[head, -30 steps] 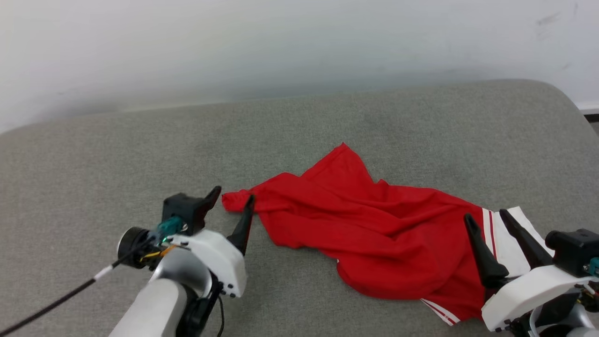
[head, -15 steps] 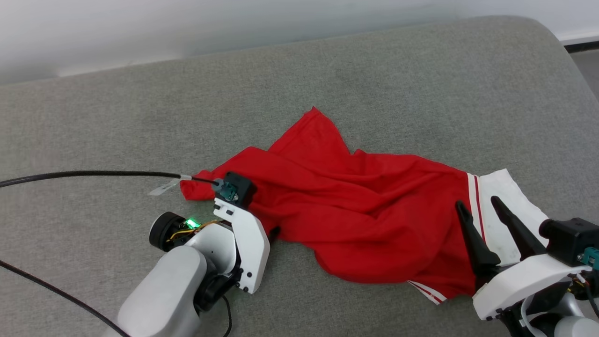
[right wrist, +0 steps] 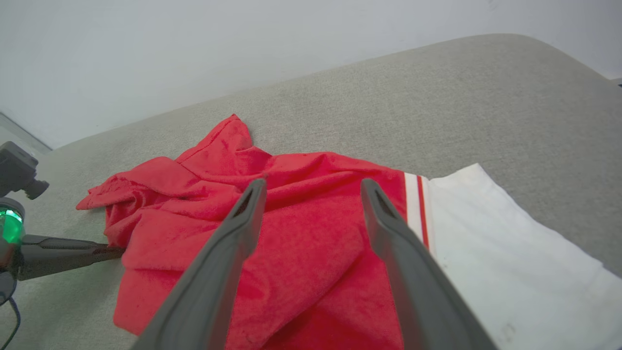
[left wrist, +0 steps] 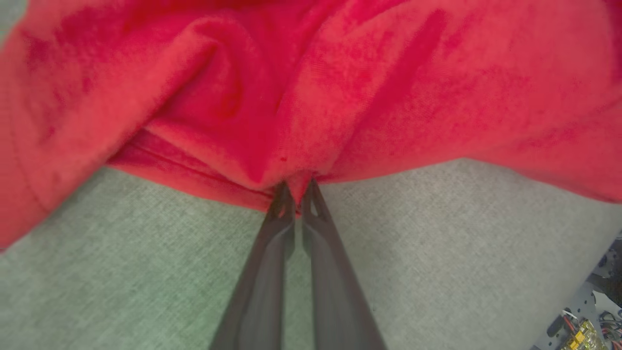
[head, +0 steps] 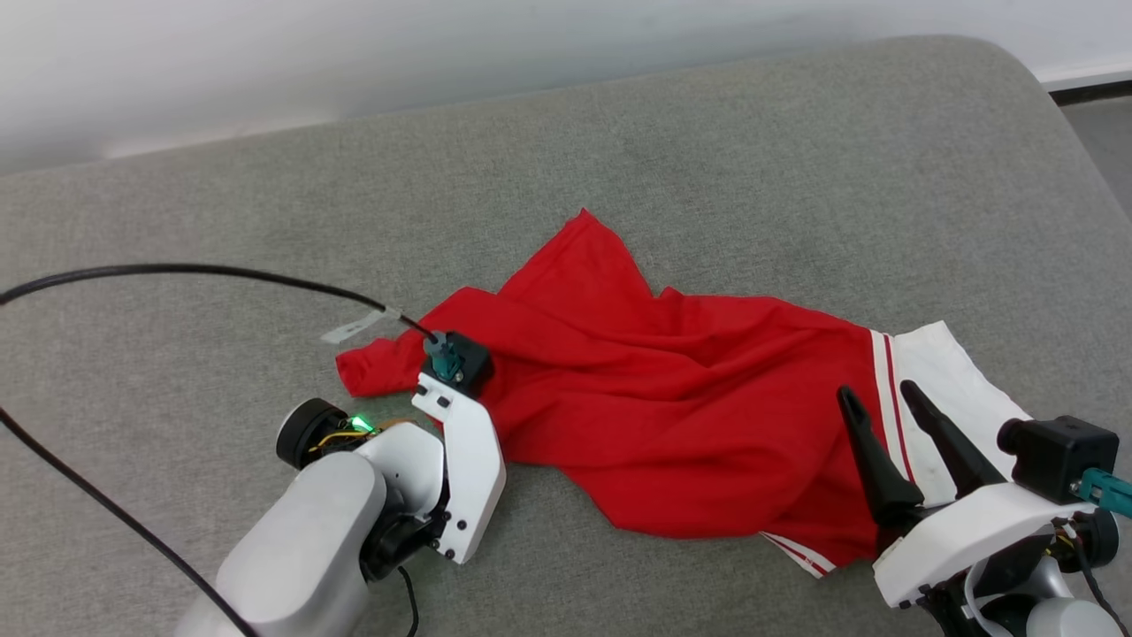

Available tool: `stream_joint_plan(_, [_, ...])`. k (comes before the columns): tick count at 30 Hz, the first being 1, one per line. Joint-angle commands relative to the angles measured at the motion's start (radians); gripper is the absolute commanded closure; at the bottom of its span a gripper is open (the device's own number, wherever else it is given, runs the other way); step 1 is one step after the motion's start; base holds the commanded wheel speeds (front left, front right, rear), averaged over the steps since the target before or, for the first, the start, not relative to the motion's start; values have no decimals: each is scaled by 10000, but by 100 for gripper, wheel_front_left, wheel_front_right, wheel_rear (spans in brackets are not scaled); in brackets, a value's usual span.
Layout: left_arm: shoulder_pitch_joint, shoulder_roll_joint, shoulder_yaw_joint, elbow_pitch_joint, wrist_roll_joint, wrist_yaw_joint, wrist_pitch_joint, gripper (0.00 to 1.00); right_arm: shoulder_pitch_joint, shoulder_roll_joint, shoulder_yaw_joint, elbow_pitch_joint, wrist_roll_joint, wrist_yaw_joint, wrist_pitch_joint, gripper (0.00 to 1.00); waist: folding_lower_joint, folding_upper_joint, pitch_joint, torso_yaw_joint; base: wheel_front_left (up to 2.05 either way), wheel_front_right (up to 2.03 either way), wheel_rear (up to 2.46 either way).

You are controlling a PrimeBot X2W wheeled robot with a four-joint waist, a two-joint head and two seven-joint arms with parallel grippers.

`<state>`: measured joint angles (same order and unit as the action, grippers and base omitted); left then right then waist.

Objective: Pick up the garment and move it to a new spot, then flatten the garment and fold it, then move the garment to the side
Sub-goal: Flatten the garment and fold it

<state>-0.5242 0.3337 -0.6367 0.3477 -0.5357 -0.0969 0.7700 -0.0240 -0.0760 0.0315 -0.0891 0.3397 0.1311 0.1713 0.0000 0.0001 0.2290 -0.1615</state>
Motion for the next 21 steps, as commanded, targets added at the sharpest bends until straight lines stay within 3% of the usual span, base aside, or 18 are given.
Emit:
stream_joint_plan(1, [392,47,-85,243,144,56,-285,100,-15,49,-26,22,64,-5,11,0,0,-1,-129,50,0,0,0])
stream_joint_plan(6, [304,237,540,-120,198,427,-1549,100,207,67,-252,24,69,-5,103,0,0,-1,-469,247,0,0,0])
stream_joint_plan(11, [665,770,1315,-966,177,1054,-2478,100,390,115,-493,-206,-13,-5,258,0,0,-1,-725,551,0,0,0])
stream_joint_plan(17, [1885,1636,2379,-2452,-116,2045,-2799,100,473,161,-679,-457,-169,-5,458,0,0,-1,-794,926,0,0,0])
stream_joint_plan(21, [2741,1802,2811,-3076,-442,2514,-2746,100,444,174,-778,-646,-309,-5,524,0,0,-1,-774,1061,0,0,0])
